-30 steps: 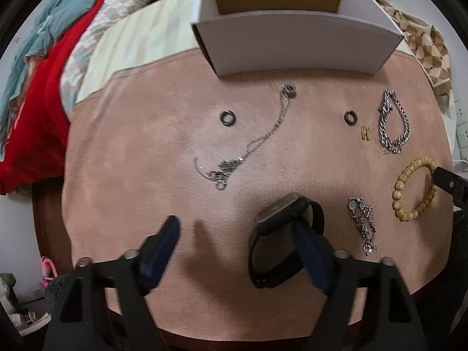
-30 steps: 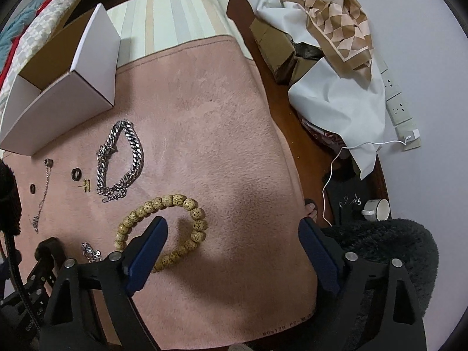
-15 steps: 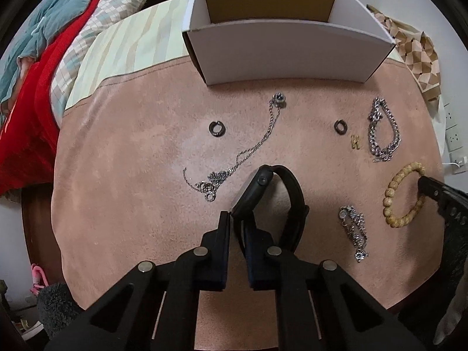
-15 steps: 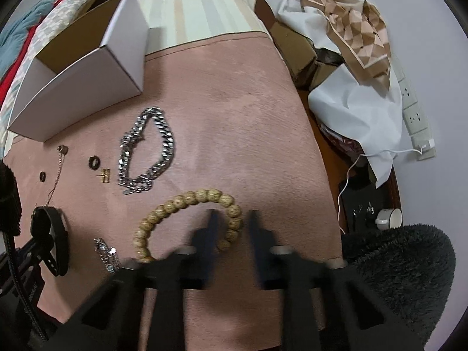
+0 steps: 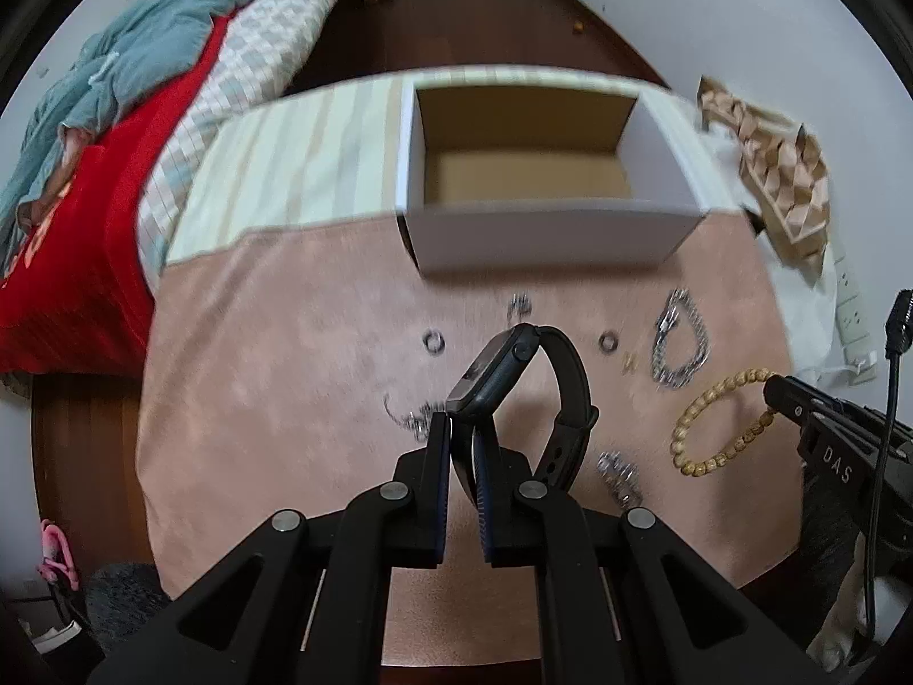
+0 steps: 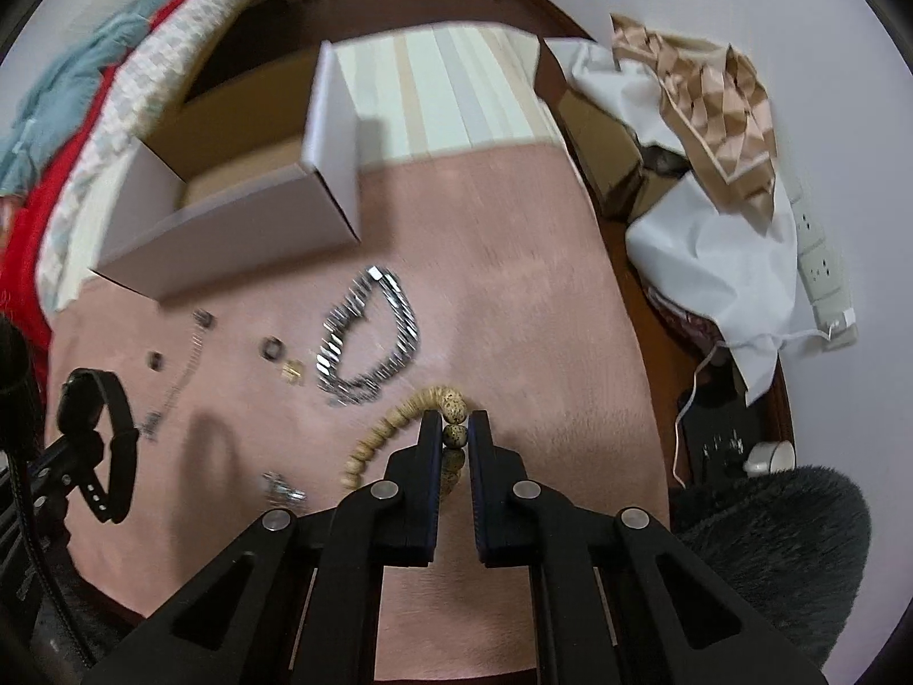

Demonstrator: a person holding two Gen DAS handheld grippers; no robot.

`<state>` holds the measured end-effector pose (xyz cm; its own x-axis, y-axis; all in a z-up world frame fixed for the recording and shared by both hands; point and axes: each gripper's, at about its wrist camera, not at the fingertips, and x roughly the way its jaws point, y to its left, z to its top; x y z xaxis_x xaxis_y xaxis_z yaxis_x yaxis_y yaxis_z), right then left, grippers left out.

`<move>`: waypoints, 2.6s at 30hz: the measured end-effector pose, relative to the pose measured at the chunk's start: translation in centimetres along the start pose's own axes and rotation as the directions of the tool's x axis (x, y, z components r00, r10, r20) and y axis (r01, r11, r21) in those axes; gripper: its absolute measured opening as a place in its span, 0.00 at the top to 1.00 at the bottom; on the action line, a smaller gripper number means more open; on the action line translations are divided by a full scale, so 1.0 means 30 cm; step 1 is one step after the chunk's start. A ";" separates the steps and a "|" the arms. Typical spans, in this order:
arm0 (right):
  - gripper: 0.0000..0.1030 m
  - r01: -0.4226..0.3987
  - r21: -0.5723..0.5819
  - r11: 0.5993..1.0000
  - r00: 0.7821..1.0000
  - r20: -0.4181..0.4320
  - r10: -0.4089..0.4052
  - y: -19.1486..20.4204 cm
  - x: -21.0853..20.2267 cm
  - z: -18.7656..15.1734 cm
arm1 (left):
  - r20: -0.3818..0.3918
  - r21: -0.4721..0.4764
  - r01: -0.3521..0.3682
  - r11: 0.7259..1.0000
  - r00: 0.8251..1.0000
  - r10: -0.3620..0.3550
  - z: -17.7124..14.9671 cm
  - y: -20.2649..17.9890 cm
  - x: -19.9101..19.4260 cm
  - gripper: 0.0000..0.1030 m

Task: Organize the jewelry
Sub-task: 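Carry the watch band in the left tool while the right tool carries the bead bracelet toward the box, then open the left tool over the box while the right tool releases the bead bracelet inside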

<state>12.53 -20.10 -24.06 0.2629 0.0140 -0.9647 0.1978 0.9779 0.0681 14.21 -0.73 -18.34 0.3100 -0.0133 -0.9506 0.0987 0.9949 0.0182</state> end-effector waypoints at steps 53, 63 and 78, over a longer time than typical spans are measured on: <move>0.91 -0.342 -0.087 0.936 0.934 0.080 0.349 0.220 -0.166 0.597 | 0.031 -0.133 0.182 0.974 0.983 -0.180 0.558 0.110 0.078 0.59; 0.68 -0.277 -0.085 0.957 0.960 -0.054 0.273 0.220 -0.025 0.605 | 0.088 -0.138 0.063 0.988 0.995 -0.051 0.546 0.152 0.051 0.14; 0.08 -0.002 -0.209 0.978 0.997 0.075 0.018 0.229 -0.092 0.471 | 0.132 -0.124 -0.069 0.990 0.988 0.086 0.431 0.163 0.009 0.00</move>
<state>26.51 -16.36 -17.33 0.3366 0.0157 -0.9415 -0.0045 0.9999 0.0150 27.01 2.85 -14.50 0.4396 0.0588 -0.8963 -0.0409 0.9981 0.0454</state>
